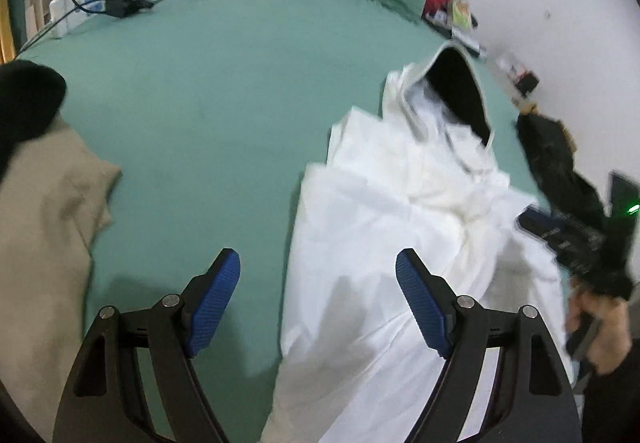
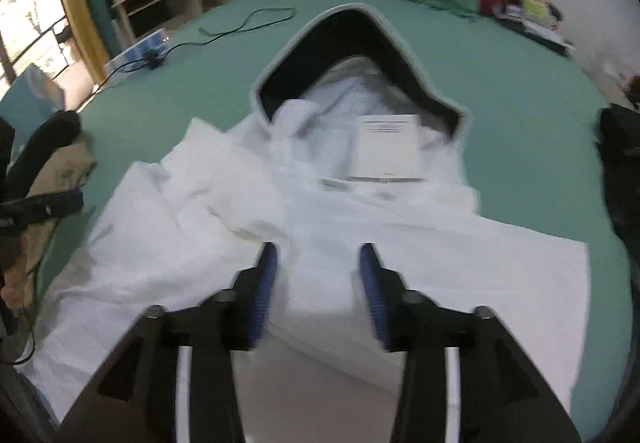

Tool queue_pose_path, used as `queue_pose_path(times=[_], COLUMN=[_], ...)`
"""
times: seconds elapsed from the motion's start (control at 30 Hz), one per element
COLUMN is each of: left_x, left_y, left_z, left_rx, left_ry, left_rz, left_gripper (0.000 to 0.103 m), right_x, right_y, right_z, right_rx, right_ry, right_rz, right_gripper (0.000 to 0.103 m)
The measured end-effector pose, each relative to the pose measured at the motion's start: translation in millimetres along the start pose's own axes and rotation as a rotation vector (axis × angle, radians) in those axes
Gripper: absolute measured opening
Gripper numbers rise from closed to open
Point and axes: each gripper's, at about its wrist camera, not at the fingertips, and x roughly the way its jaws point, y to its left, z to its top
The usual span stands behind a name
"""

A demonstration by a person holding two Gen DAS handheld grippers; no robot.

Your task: Fold large clothes

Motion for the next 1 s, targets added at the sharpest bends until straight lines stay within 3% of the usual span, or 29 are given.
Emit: queue_pose_path(times=[0.07,0.2,0.27,0.3,0.37,0.47,0.5,0.57,0.6,0.73,1.0], left_x=[6.2,21.2,24.2,27.5,32.2,35.5,36.3,36.9,35.7,35.3,34.6], left_y=[0.2,16.0,20.9,20.2,15.7,9.9,7.3,4.6,4.3,1.7,-2.0], left_z=[-0.1,8.1,11.8,13.1,13.0,10.0,8.5,6.9,6.3,3.7,-4.6], left_rx=[0.004,-0.050,-0.058,-0.036,0.021,0.075,0.093,0.113,0.124,0.161,0.172], left_ry=[0.012,0.039,0.058,0.066,0.072,0.070,0.068,0.062,0.055,0.046,-0.011], left_rz=[0.012,0.033,0.022,0.018,0.038,0.059,0.070,0.073,0.072,0.078,0.098], left_gripper=[0.084,0.074,0.050,0.045,0.042,0.042,0.042,0.042,0.043,0.044,0.045], right_x=[-7.4,6.4,22.4,31.4,57.8,98.3,107.1,118.6,118.4,93.1,-45.5], right_y=[6.2,47.1,76.4,87.8,111.3,129.7,133.6,137.3,135.9,115.0,43.4], right_z=[6.8,29.3,37.9,42.8,57.2,64.1,63.2,61.1,61.5,71.2,86.5], right_rx=[-0.022,-0.133,-0.216,-0.250,-0.277,-0.277,-0.282,-0.300,-0.299,-0.230,-0.052], right_ry=[-0.042,-0.084,-0.094,-0.096,-0.072,0.037,0.058,0.071,0.054,-0.013,-0.327], right_rz=[-0.036,0.016,0.026,0.036,0.067,0.128,0.138,0.133,0.124,0.117,0.120], right_gripper=[0.055,0.055,0.055,0.055,0.055,0.053,0.050,0.015,0.004,0.003,0.003])
